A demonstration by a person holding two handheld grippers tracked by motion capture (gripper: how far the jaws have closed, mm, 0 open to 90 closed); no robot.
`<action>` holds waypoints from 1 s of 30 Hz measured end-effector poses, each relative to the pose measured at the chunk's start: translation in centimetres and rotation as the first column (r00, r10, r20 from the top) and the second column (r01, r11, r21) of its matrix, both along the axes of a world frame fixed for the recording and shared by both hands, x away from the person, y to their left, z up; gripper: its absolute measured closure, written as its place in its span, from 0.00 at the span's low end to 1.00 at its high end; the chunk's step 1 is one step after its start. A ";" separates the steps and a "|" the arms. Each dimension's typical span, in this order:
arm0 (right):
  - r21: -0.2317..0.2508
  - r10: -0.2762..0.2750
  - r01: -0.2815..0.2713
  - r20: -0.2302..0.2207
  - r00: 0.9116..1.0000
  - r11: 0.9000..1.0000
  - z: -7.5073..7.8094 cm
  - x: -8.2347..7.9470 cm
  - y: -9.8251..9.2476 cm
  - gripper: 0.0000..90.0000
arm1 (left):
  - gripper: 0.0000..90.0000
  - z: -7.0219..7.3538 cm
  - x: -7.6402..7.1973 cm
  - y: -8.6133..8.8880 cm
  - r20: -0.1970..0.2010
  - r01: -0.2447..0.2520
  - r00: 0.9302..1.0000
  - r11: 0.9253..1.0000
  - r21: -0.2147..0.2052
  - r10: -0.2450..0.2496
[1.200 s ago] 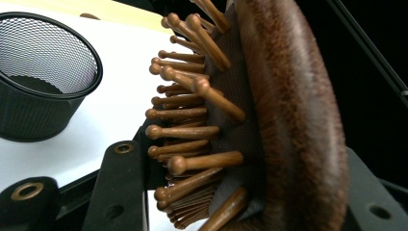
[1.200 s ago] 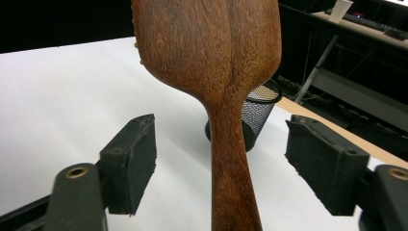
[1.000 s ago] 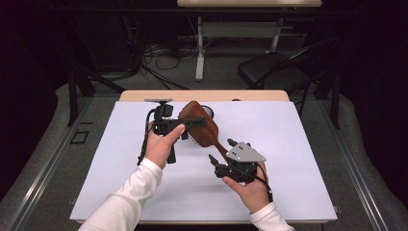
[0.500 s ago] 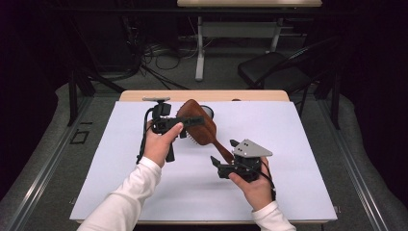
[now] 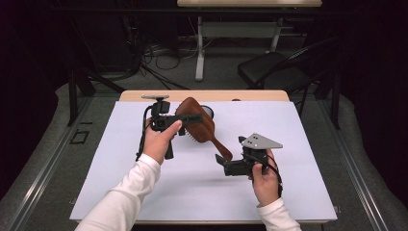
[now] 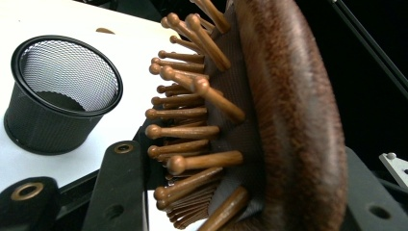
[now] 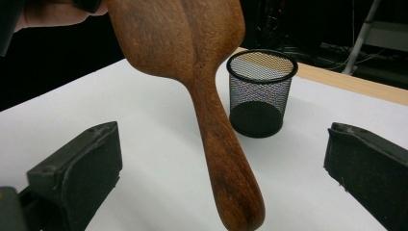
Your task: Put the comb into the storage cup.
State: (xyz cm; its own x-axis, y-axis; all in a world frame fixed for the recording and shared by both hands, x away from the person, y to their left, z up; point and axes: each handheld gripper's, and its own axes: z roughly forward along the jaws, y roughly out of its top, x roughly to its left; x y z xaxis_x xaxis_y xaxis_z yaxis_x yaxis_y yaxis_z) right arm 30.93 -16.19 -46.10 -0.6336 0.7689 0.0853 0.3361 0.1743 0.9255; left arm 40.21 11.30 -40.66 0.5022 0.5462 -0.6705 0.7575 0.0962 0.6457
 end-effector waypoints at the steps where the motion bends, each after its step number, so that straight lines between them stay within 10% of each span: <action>1: 0.001 -0.003 0.003 0.003 1.000 1.000 0.0 0.0 -0.1 0.00 | 0.57 0.0 0.0 0.0 0.001 -0.001 1.000 1.000 0.002 0.001; 30: 0.018 -0.017 0.017 -0.004 1.000 1.000 0.7 -0.2 -1.6 0.00 | 0.56 1.4 1.0 0.3 0.033 -0.039 0.999 0.999 0.032 0.038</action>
